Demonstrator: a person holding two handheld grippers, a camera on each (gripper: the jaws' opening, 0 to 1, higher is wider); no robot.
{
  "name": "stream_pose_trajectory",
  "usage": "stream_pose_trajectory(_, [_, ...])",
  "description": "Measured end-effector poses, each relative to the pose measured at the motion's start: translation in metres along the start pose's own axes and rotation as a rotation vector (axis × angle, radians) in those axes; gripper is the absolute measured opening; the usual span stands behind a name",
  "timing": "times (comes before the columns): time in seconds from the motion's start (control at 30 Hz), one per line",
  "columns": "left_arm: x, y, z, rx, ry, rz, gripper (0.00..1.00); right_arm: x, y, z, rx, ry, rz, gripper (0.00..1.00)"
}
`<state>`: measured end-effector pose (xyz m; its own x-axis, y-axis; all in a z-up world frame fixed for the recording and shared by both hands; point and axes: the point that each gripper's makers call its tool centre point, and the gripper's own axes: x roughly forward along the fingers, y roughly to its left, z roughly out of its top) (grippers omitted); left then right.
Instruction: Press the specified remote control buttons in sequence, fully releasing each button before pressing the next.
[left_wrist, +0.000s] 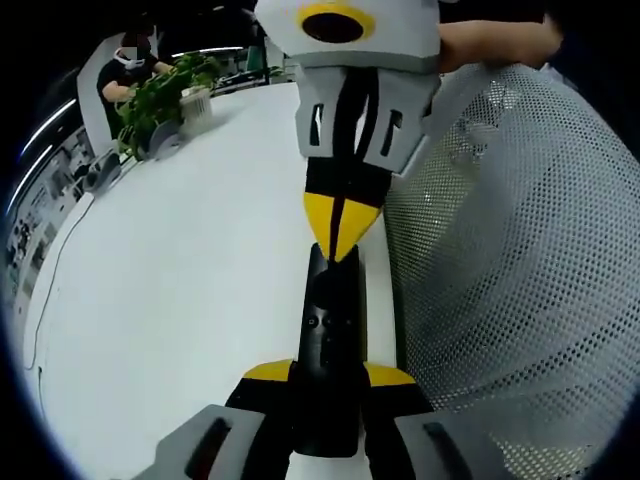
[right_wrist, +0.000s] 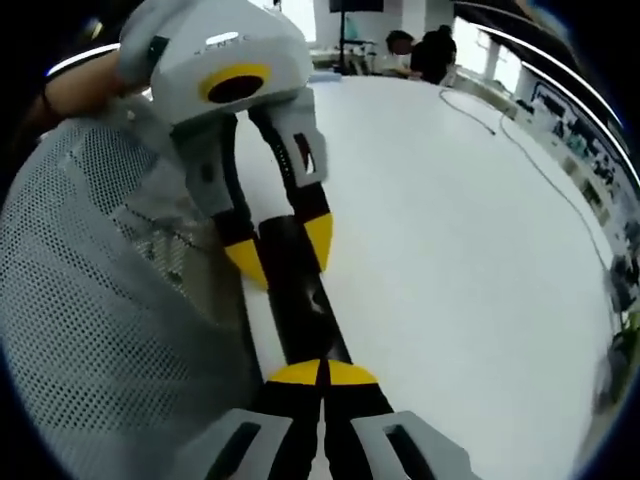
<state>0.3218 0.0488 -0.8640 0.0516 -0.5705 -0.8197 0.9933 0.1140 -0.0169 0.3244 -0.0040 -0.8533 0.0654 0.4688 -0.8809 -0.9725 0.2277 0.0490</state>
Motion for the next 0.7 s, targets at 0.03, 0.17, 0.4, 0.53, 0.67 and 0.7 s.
stream_pose_trajectory(0.03, [0.0000,0.0000,0.0000,0.000,0.000,0.000,0.25,0.0000,-0.0001,-0.0002,-0.003,0.001,-0.001,0.00])
stream_pose_trajectory(0.17, [-0.0001,0.0000,0.0000,0.000,0.000,0.000,0.25,0.0001,-0.0002,-0.0005,-0.013,0.002,-0.005,0.00])
stream_pose_trajectory(0.4, [0.0000,0.0001,-0.0002,-0.001,0.000,0.000,0.25,0.0006,-0.0008,-0.0009,-0.022,0.001,-0.007,0.00])
stream_pose_trajectory(0.53, [0.0000,0.0001,-0.0001,-0.001,0.000,-0.001,0.25,0.0006,-0.0009,-0.0009,-0.024,-0.001,-0.006,0.00])
stream_pose_trajectory(0.67, [0.0001,0.0002,-0.0001,-0.002,-0.001,-0.001,0.25,0.0008,-0.0011,-0.0009,-0.035,0.003,-0.009,0.00])
stream_pose_trajectory(0.7, [0.0001,0.0003,-0.0001,-0.001,-0.001,-0.001,0.25,0.0009,-0.0011,-0.0010,-0.038,0.005,-0.009,0.00])
